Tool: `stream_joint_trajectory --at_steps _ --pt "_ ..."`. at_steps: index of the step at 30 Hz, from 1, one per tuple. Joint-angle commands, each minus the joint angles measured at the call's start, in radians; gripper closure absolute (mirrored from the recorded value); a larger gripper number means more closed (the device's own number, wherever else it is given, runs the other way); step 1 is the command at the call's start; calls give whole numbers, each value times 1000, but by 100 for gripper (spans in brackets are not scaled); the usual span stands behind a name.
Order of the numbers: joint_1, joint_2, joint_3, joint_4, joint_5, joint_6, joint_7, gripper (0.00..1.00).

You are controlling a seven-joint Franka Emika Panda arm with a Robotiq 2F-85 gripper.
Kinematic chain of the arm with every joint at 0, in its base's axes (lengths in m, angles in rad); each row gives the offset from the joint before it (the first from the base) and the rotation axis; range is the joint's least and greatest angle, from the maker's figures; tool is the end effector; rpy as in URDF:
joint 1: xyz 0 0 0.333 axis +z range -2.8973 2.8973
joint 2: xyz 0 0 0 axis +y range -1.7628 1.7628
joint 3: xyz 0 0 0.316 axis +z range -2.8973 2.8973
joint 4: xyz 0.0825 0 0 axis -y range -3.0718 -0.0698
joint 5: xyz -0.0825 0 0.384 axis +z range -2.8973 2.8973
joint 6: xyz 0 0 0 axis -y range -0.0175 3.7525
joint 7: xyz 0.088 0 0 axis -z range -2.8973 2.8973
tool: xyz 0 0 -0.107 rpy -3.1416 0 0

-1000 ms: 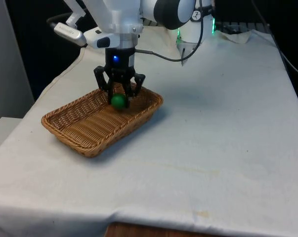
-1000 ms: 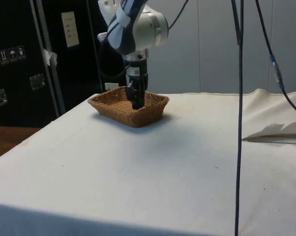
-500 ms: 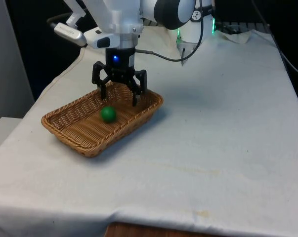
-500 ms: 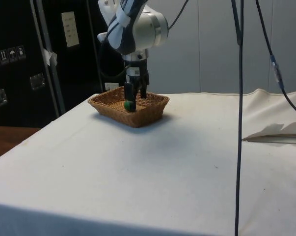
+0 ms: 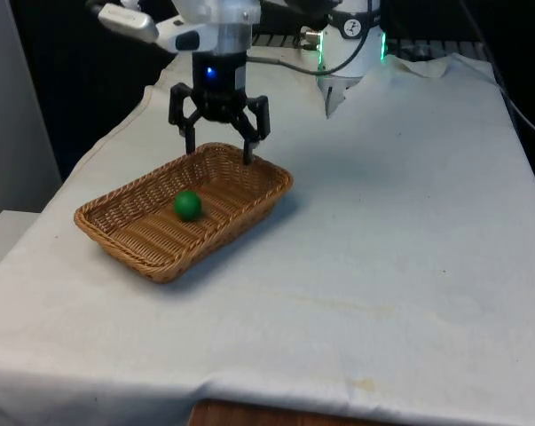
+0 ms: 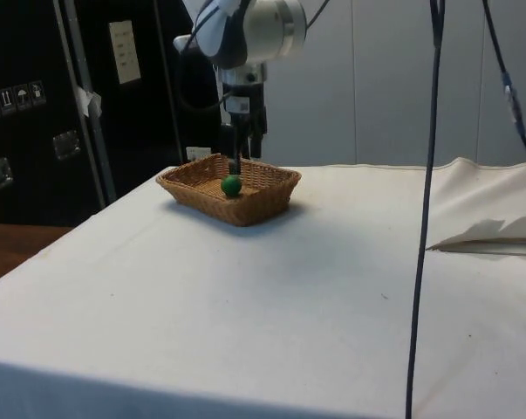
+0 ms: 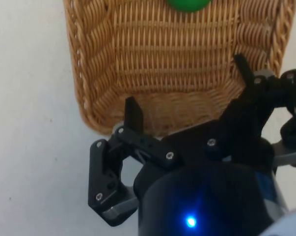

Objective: Pick up the ball and place it into the basket.

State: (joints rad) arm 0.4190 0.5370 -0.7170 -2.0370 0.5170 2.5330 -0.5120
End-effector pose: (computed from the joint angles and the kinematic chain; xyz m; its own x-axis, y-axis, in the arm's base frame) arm 0.5823 -0.1697 0.2478 0.9871 -0.1003 0.1249 -0.1094 -0.9916 0.0685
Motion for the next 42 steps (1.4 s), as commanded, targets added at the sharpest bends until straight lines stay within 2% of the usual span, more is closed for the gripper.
stream_joint_trajectory --at_steps 1,4,5,6,11,14,15,16,17,19,23,24,25,32,33,34,42 --pt "15 -9 -16 -9 -17 -5 17 0" --pt "22 -54 -20 -30 -52 -9 43 0" --pt "7 -44 -4 -21 -34 -4 26 0" --pt "25 -66 -22 -35 -62 -11 50 0" --pt "38 -124 -24 -60 -110 -16 85 0" --pt "50 -173 -21 -77 -162 -23 127 0" --pt "32 -167 -6 -72 -141 -20 106 0" --pt "52 -183 -19 -81 -175 -24 138 0" --pt "55 -196 -18 -85 -190 -25 150 0" --pt "60 -229 -9 -99 -233 -27 182 0" --pt "66 -262 5 -114 -276 -26 215 0" --pt "54 -263 14 -111 -262 -27 201 0" --pt "68 -270 9 -118 -285 -26 222 0" --pt "77 -305 36 -137 -328 -23 249 0" --pt "67 -303 44 -132 -310 -27 233 0" --pt "79 -309 39 -140 -332 -22 252 0" --pt "84 -342 80 -164 -366 -19 279 0"
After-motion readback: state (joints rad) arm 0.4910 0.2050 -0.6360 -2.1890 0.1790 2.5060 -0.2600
